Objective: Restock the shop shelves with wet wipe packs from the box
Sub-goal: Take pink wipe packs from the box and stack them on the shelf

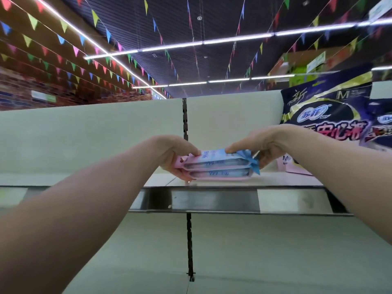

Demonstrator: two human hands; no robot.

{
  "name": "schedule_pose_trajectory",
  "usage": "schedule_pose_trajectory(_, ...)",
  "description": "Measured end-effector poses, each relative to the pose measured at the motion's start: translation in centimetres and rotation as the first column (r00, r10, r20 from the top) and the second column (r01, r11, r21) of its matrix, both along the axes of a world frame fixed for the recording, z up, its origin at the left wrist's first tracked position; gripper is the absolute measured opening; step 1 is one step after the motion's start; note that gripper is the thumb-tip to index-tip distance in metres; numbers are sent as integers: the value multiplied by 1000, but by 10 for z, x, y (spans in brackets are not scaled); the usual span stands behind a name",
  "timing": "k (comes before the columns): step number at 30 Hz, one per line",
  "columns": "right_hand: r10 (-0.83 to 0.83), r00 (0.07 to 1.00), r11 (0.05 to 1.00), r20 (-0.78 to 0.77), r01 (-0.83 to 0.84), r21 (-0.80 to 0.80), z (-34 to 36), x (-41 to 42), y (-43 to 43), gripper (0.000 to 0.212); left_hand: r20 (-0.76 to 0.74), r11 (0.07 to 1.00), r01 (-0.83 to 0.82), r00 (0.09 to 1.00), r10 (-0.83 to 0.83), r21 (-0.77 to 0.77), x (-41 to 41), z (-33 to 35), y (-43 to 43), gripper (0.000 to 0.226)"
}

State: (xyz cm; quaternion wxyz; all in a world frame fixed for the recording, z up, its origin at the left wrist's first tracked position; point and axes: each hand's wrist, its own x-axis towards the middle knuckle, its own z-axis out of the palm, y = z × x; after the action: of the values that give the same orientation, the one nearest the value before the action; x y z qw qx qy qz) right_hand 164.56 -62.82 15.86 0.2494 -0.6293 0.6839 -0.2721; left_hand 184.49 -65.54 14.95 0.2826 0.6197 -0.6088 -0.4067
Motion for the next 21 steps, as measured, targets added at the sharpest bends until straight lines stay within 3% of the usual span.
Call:
schedule_pose_trajectory(7,31,997,990,-71,-21,142,-2,-11,-31,33,99,997,-23,995,16,75,-19,3,-40,55)
schedule_pose_trajectory(10,61,986,986,-153,-36,162,-2,-12,-37,33,250,994,4,968,-32,109,-25,5,-48,49)
schedule_pose_trajectory(13,74,950,993,-305,-43,106,1,-10,-36,46,552,999,46,833,-26,-23,-26,12,-44,51)
schedule_pose_trajectory(15,108,926,994,-362,-93,60,8,-9,-30,56,637,976,174,769,-51,-132,-23,21,-41,59)
schedule_pose_trajectory(18,249,912,967,-327,-215,135,18,-9,-18,63,545,904,427,766,-342,-33,-18,31,-30,75)
schedule_pose_trajectory(21,298,840,950,-454,-217,222,12,-6,-18,68,715,864,501,588,-377,44,-24,19,-29,93)
